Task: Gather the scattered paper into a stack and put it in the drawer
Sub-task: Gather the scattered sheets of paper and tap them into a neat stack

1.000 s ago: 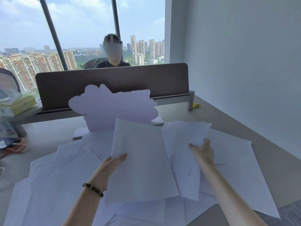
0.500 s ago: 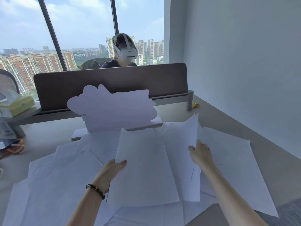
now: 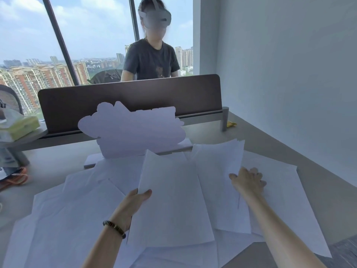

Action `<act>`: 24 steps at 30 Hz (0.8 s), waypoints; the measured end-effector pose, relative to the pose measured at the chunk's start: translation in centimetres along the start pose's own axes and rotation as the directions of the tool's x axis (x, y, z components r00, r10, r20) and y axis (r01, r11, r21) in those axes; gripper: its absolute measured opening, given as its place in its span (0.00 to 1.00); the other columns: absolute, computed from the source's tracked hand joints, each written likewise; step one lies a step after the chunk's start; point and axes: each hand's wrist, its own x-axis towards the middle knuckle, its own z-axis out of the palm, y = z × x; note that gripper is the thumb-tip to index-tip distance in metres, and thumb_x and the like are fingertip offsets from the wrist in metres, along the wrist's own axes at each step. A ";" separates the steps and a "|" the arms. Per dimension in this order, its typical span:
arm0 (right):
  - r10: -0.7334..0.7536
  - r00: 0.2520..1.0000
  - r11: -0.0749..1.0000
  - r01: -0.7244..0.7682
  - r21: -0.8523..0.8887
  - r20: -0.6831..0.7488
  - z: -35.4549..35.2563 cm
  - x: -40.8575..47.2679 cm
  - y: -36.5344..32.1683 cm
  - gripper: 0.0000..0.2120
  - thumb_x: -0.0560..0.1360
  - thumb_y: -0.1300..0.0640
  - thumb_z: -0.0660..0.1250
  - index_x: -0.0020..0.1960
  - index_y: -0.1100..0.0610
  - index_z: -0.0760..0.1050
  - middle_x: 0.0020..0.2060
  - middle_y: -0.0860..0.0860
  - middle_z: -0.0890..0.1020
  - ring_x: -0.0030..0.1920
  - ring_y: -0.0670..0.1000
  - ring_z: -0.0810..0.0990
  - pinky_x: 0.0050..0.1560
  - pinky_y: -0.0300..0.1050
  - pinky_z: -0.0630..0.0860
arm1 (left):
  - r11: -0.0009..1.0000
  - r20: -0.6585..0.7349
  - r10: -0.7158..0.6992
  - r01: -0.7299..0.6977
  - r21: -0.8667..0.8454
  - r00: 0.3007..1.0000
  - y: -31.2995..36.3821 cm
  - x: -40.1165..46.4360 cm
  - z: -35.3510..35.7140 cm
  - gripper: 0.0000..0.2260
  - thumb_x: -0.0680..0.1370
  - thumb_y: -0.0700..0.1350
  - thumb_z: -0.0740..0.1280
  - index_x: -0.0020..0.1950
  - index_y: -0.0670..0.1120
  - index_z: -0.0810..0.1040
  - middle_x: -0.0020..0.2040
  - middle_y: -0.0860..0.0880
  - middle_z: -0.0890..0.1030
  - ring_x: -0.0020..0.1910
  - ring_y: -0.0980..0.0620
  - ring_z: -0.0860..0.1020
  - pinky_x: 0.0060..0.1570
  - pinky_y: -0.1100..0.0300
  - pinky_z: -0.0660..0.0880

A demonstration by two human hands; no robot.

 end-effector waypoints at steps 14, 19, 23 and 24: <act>-0.087 0.996 0.745 0.060 0.664 0.008 -4.1 -0.2 -0.8 0.09 0.70 0.58 0.75 0.45 0.63 0.81 0.42 0.58 0.85 0.46 0.60 0.84 0.41 0.47 0.75 | 0.999 0.013 0.007 -0.008 0.041 1.000 0.0 0.0 0.2 0.06 0.81 0.43 0.67 0.52 0.41 0.81 0.48 0.40 0.86 0.46 0.39 0.84 0.49 0.46 0.81; -0.189 0.982 0.455 0.095 0.885 -0.008 -9.5 -2.0 -3.1 0.12 0.71 0.60 0.75 0.51 0.54 0.75 0.49 0.53 0.84 0.46 0.55 0.84 0.48 0.51 0.81 | 0.998 0.026 0.025 -0.026 0.061 0.999 -0.2 0.0 0.1 0.08 0.81 0.42 0.67 0.55 0.40 0.81 0.48 0.40 0.86 0.48 0.39 0.84 0.52 0.46 0.80; -0.330 0.943 0.228 0.023 0.973 0.055 -13.1 -4.3 -5.1 0.18 0.73 0.63 0.74 0.60 0.53 0.76 0.51 0.54 0.86 0.47 0.57 0.86 0.48 0.52 0.83 | 0.997 0.032 0.019 -0.022 0.077 0.999 0.0 -0.4 0.1 0.09 0.81 0.43 0.66 0.57 0.40 0.81 0.49 0.42 0.86 0.49 0.41 0.84 0.49 0.50 0.81; -0.398 0.913 0.183 -0.015 0.983 0.088 -13.6 -4.7 -5.3 0.15 0.74 0.62 0.73 0.60 0.55 0.79 0.52 0.56 0.86 0.47 0.57 0.86 0.47 0.51 0.84 | 0.997 0.035 0.015 -0.017 0.078 0.999 0.0 -0.5 0.1 0.09 0.81 0.43 0.66 0.57 0.40 0.81 0.49 0.42 0.86 0.48 0.42 0.85 0.47 0.51 0.81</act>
